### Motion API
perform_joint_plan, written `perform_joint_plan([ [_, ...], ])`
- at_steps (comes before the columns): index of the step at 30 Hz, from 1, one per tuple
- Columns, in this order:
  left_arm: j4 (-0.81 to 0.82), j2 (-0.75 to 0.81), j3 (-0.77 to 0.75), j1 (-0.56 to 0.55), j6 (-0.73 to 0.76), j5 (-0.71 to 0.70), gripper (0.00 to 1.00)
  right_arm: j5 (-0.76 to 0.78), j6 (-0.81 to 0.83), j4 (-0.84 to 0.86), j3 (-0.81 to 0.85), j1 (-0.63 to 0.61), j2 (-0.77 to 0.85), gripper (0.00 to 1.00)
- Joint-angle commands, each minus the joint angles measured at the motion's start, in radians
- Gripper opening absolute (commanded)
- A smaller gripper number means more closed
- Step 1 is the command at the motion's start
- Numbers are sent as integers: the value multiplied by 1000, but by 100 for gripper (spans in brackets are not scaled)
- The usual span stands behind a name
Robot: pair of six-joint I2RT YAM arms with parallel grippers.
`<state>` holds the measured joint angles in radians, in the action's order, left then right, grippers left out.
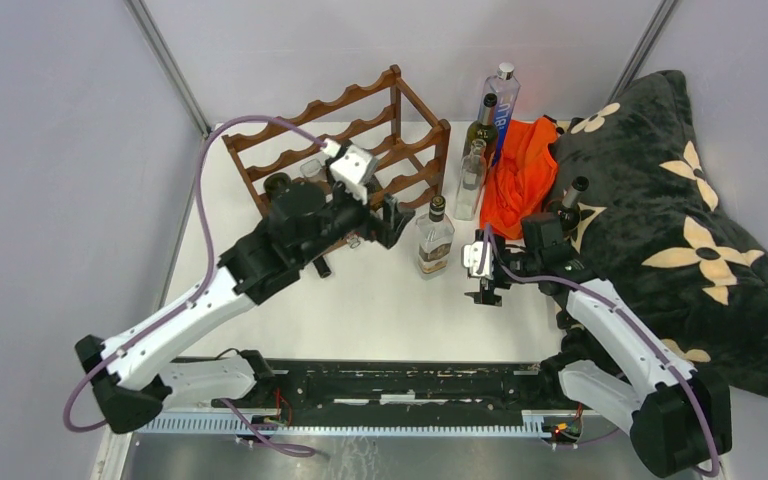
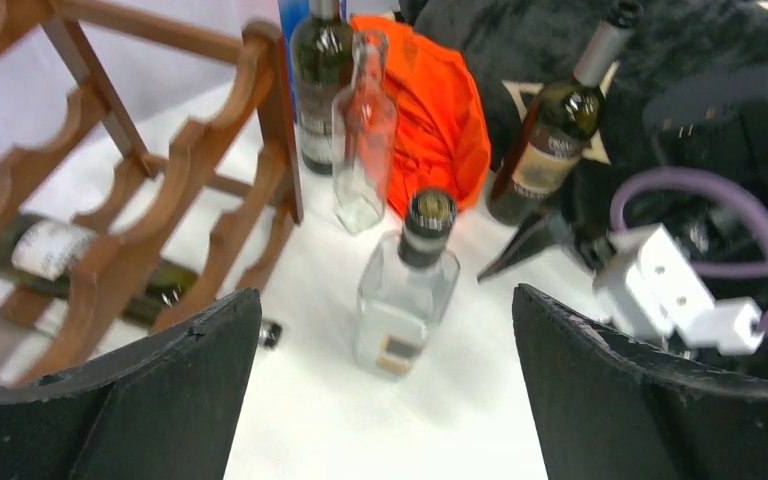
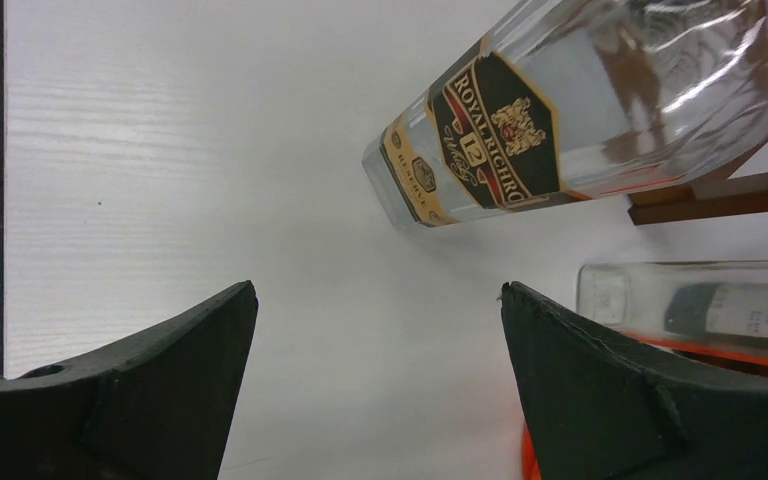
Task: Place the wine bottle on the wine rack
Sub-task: Place the wine bottle at the center of the board, then pick up the wine bottle from the center of the board.
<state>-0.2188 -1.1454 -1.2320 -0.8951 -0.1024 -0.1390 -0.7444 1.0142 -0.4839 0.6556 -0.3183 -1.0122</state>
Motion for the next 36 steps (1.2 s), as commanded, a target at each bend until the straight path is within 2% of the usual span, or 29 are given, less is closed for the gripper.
perform_joint_plan([
  [1, -14, 143, 151, -3, -130, 43, 100, -66, 15, -33, 86, 4, 62, 98],
  [7, 1, 332, 305, -4, -191, 62, 100, -69, 66, -241, 307, 3, 20, 98],
  [14, -7, 430, 382, -4, -217, 46, 100, -25, -102, -243, 545, 2, -33, 98],
  [21, -22, 456, 404, -4, -238, 49, 100, 75, -305, -304, 812, -62, -246, 98],
  [27, -28, 474, 420, -4, -259, 47, 100, 217, -373, -275, 841, -184, -331, 98],
  [33, -24, 477, 420, -4, -270, 48, 100, 276, -421, -230, 811, -220, -378, 98],
  [36, -13, 478, 431, -4, -271, 46, 100, 279, -429, -217, 791, -231, -391, 92],
])
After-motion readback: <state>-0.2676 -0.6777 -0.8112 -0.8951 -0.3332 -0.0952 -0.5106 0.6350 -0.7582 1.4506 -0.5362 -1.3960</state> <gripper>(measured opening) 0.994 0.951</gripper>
